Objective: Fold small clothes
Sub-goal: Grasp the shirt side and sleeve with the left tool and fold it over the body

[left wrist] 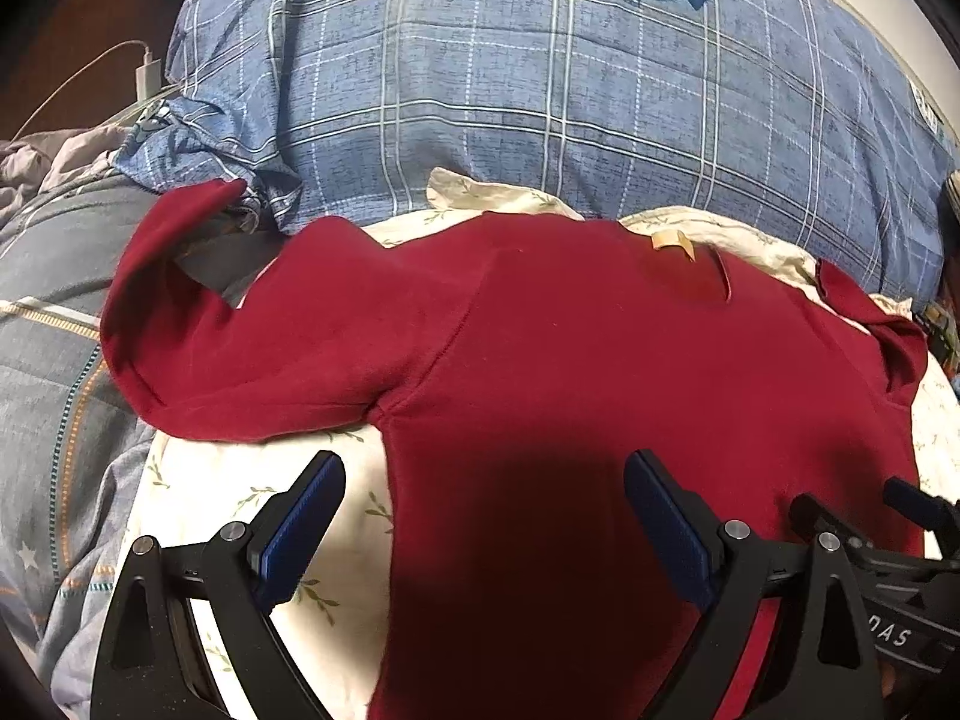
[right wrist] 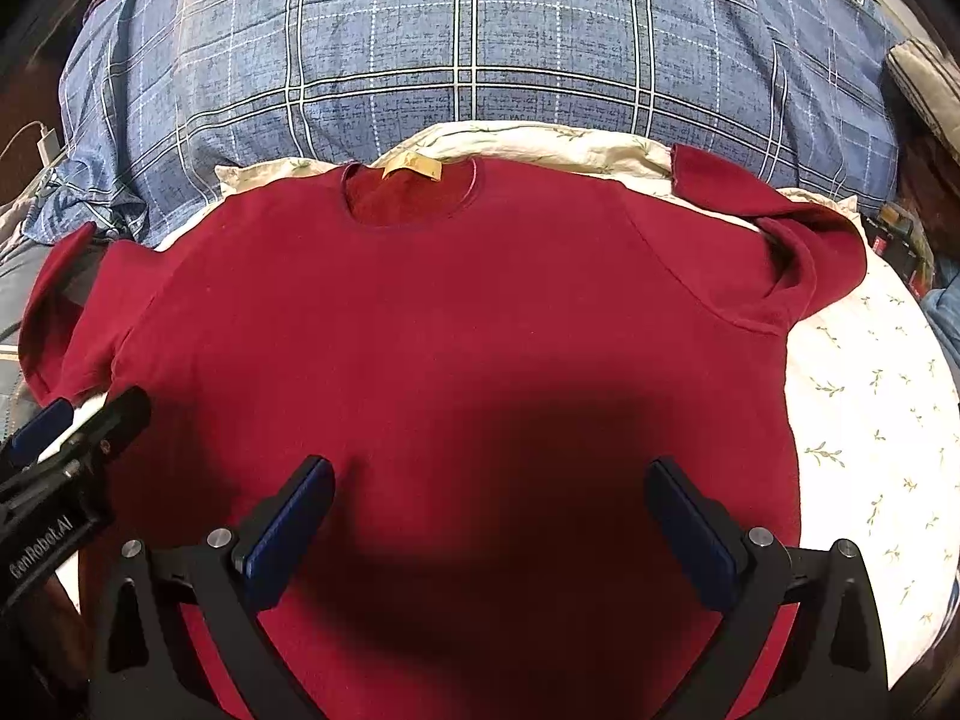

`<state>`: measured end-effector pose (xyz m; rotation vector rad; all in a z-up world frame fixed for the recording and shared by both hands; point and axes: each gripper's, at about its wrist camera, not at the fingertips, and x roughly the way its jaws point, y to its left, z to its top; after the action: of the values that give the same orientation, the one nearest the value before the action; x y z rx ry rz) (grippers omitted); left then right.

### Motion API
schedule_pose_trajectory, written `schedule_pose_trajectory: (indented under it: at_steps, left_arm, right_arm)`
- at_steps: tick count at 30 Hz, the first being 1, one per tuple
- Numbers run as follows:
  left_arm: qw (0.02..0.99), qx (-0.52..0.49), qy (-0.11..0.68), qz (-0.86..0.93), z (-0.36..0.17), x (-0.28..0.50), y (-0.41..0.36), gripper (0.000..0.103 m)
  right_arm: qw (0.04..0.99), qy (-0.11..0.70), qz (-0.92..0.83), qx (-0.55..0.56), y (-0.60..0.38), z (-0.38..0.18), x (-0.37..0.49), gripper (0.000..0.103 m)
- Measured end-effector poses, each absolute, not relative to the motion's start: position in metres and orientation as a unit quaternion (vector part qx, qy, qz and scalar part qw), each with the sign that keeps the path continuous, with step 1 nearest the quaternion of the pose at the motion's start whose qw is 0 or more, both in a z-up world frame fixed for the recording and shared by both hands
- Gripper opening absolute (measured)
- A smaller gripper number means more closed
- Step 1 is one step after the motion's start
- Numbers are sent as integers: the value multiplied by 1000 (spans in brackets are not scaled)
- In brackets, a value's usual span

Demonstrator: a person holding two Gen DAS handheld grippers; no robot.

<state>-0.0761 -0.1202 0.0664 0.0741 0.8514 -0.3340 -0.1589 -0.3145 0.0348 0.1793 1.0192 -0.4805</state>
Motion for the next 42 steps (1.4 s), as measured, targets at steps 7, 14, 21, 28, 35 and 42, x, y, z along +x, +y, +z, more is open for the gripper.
schedule_pose_trajectory:
  at_steps: [7,14,21,28,35,42]
  left_arm:
    - [918,21,386,-90,99,-52,-74,94]
    - [924,63,375,40,105,19,-26,94]
    - [907,56,406,98,73,84,-2,68]
    - [916,-8,400,28,63,98,9,13]
    - [928,-41,345,-138,128,42,-47,9]
    - [884,-27,340,-319,149,-29,-164,11]
  right_arm:
    - [848,478,-215,81,-313,43,-157,103]
    - [845,488,-201,88,-311,37,-154,103]
    - [840,500,-195,76,-309,34,-147,103]
    - [836,509,-192,67,-308,30,-140,103]
    - [842,489,-210,87,-326,43,-151,103]
    - [845,460,-246,115,-359,59,-181,103]
